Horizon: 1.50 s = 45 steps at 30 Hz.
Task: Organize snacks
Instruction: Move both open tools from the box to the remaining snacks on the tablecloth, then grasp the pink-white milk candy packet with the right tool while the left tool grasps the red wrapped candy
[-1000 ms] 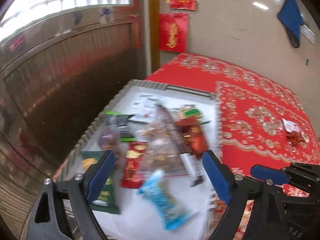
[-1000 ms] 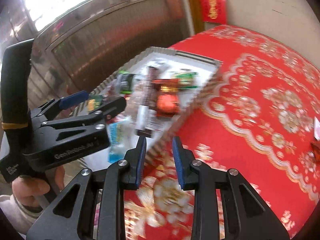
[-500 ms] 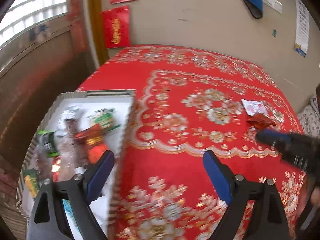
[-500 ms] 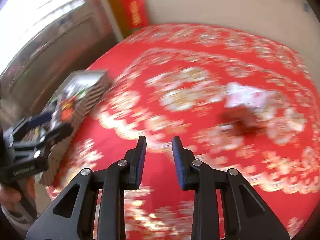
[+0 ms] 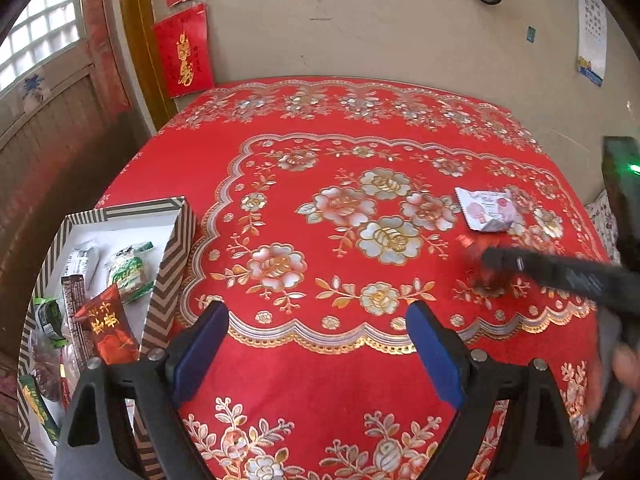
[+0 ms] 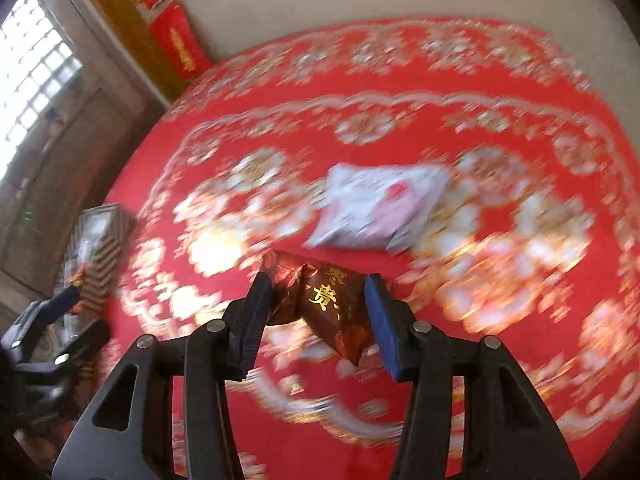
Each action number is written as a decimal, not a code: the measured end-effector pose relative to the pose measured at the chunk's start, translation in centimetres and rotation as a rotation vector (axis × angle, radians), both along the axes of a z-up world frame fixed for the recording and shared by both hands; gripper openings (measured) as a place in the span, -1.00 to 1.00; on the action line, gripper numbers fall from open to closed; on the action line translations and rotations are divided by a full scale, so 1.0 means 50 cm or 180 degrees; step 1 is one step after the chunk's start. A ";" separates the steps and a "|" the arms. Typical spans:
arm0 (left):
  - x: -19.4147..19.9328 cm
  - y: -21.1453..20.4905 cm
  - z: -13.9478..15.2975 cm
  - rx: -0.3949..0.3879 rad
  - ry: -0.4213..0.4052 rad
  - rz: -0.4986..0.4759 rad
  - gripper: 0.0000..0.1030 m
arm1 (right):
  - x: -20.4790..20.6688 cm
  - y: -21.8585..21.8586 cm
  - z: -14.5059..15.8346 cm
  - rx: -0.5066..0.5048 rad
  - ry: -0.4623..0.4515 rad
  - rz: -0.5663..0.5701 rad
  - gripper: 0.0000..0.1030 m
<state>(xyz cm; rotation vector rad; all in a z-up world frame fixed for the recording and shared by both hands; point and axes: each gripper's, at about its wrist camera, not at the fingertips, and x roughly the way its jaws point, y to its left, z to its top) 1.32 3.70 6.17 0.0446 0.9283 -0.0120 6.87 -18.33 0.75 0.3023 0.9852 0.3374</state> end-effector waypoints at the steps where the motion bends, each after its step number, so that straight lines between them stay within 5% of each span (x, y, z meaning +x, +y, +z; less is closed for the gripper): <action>1: 0.004 0.004 -0.003 -0.0004 0.0015 0.0026 0.78 | -0.009 0.022 0.002 0.0176 0.0063 0.0199 -0.03; 4: 0.013 0.016 -0.010 -0.0039 0.0062 0.0109 0.78 | -0.038 0.056 0.032 0.0360 -0.0057 0.0496 -0.03; 16: 0.053 -0.025 -0.030 -0.0484 0.0281 0.0107 0.78 | -0.031 -0.064 0.062 0.0246 -0.0199 -0.0026 -0.03; 21: 0.076 -0.049 -0.054 -0.0913 0.0518 0.0251 0.78 | -0.027 -0.089 0.070 0.0292 -0.0269 -0.0044 -0.03; 25: 0.097 -0.067 -0.075 -0.1129 0.0691 0.0405 0.78 | 0.008 -0.101 0.082 -0.0028 -0.0370 -0.0047 0.20; 31: 0.127 -0.097 -0.082 -0.1088 0.0680 0.0542 0.86 | 0.078 -0.109 0.047 -0.0166 -0.0094 -0.0173 0.19; 37: 0.136 -0.130 -0.087 -0.0713 0.0602 0.0451 0.87 | 0.106 -0.096 0.016 -0.0120 0.0052 -0.0229 0.19; 45: 0.143 -0.141 -0.094 -0.0452 0.0570 0.0349 0.95 | 0.141 -0.033 -0.006 -0.0560 0.0113 -0.0210 0.24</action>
